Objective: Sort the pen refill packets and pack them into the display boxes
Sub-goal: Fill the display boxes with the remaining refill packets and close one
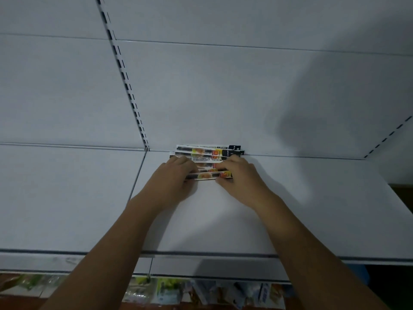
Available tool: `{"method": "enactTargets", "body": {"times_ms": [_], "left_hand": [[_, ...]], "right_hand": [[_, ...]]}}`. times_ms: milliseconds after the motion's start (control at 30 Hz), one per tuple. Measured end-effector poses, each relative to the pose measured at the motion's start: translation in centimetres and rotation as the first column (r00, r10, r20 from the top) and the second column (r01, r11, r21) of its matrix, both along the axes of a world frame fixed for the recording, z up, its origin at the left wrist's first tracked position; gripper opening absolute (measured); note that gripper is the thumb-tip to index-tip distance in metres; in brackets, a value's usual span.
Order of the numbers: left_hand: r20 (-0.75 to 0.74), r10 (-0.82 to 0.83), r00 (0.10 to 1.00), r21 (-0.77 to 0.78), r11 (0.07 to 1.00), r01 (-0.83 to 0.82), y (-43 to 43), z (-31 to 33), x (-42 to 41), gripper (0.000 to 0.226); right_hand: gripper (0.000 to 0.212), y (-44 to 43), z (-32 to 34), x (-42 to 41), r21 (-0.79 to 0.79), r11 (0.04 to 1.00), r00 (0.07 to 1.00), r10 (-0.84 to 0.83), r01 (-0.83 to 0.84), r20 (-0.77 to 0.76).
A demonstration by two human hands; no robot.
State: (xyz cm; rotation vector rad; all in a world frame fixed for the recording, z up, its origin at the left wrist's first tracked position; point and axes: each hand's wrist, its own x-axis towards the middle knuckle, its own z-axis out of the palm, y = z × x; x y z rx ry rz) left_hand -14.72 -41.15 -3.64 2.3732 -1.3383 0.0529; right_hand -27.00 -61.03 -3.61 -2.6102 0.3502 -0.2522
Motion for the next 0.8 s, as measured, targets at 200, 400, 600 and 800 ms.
{"method": "enactTargets", "body": {"times_ms": [200, 400, 600, 800], "left_hand": [[-0.095, -0.035, 0.995, 0.038, 0.999, 0.039, 0.1, 0.8, 0.6, 0.018], [-0.018, -0.022, 1.0, 0.083, 0.996, 0.024, 0.2, 1.2, 0.9, 0.027], [-0.047, 0.064, 0.997, 0.051, 0.997, -0.062, 1.2, 2.1, 1.7, 0.02], [-0.119, 0.099, 0.988, -0.006, 0.995, -0.101, 2.3, 3.3, 2.6, 0.02]], "right_hand": [[0.032, 0.3, 0.6, 0.2, -0.019, 0.999, 0.998, -0.029, 0.028, -0.055], [0.051, 0.6, 0.8, -0.6, 0.045, 0.993, 0.992, -0.113, 0.111, 0.053], [0.064, 0.4, 0.7, -1.0, 0.265, 0.934, 0.956, -0.274, 0.24, 0.102], [0.049, 0.4, 0.6, -1.0, 0.105, 0.981, 0.986, -0.166, 0.163, 0.03]]}}
